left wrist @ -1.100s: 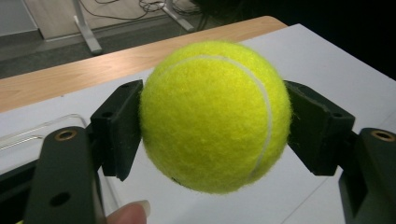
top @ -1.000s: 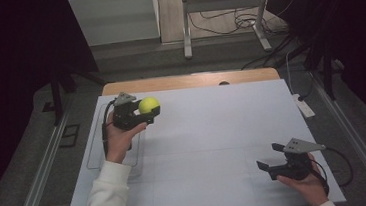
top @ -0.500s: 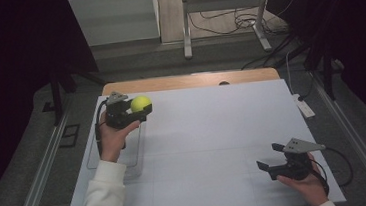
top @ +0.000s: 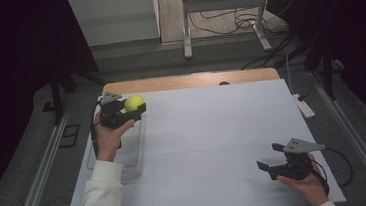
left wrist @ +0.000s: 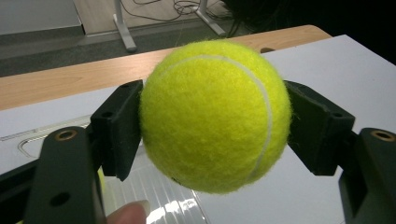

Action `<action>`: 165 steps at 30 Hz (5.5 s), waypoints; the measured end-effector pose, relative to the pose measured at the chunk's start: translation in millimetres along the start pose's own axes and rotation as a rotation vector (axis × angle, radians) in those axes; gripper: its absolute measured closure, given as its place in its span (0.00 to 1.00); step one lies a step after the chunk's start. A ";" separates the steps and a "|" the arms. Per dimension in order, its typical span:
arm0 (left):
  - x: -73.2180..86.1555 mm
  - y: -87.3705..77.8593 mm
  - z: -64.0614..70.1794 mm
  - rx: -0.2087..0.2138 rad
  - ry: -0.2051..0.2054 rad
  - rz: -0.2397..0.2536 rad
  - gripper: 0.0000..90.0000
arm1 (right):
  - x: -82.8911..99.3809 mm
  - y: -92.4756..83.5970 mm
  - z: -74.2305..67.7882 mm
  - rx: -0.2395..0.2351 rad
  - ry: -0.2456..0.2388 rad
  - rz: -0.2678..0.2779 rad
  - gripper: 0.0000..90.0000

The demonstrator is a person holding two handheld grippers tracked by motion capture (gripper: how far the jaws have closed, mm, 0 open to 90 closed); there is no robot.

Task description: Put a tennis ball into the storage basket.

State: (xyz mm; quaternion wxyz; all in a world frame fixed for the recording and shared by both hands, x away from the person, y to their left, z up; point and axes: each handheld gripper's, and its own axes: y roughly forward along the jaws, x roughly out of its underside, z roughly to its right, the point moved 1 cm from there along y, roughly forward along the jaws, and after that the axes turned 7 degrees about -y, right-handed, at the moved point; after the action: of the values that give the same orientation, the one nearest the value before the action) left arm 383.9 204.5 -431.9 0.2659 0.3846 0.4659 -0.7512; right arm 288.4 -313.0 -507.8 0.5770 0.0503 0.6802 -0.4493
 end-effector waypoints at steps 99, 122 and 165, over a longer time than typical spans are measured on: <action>11.2 57.5 -53.8 -0.152 -0.054 -0.272 0.30 | 0.1 0.7 1.9 0.001 0.006 -0.001 0.12; 14.4 64.6 -53.3 -0.161 -0.023 -0.320 0.30 | 0.2 1.0 1.9 0.002 0.005 -0.003 0.12; 9.1 48.3 -52.7 -0.084 -0.024 -0.233 0.18 | 0.3 1.1 2.1 0.001 0.005 -0.004 0.12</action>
State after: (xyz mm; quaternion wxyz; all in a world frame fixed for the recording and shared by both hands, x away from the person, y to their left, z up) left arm 432.7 231.3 -477.6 0.1980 0.3075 0.5353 -0.7614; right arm 290.5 -313.9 -508.6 0.5744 0.0504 0.6815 -0.4508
